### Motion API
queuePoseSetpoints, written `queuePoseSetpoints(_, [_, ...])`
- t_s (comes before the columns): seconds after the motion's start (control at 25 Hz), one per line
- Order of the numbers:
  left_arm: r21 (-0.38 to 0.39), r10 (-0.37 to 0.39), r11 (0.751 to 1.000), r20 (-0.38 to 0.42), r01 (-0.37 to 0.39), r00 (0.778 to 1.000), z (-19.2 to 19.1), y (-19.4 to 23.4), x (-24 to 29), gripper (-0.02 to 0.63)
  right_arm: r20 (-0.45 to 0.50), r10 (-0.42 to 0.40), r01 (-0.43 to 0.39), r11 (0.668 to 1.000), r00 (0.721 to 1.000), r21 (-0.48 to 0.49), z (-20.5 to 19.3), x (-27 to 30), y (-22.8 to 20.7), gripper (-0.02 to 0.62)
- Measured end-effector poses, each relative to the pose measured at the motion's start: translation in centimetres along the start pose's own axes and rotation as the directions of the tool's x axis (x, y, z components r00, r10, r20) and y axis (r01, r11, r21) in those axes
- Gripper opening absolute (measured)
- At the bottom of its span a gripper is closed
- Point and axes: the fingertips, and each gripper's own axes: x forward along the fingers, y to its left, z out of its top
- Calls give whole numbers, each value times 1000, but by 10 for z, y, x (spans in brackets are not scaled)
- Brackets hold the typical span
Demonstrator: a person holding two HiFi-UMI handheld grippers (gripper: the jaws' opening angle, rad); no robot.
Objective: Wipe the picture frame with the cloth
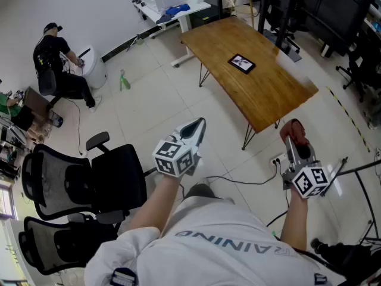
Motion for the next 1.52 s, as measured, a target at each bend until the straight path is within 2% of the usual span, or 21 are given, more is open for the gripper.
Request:
queuePoseSetpoints(0.16, [2,13,1000,10,-13,1000,10,13,1,5,-1,39,-39,999,999,-29,3,10,12,130])
queuePoseSetpoints(0.4, [8,11,1000,20,-12,1000,22,32,30,5,-13,50,-51,998,999,-21,6,46,-2,130])
queuePoseSetpoints(0.68, [-14,-29,999,36,29,999,39,99,102,5,-12,-10,9,999,1000,-43,16,124,-32,130])
queuePoseSetpoints(0.96, [64,-81,995,7,80,997,83,190,177,5,11,-78,79,996,997,-50,46,246,-44,130])
queuePoseSetpoints(1.16, [118,-119,986,-22,121,993,98,237,219,5,22,-124,125,991,992,-51,52,302,-54,130])
queuePoseSetpoints(1.32, [91,-148,984,-39,151,988,99,257,244,5,6,-153,153,987,988,-46,51,322,-59,130])
queuePoseSetpoints(1.52, [59,-185,980,-64,189,981,100,251,285,5,8,-170,170,985,985,-32,55,340,-85,130])
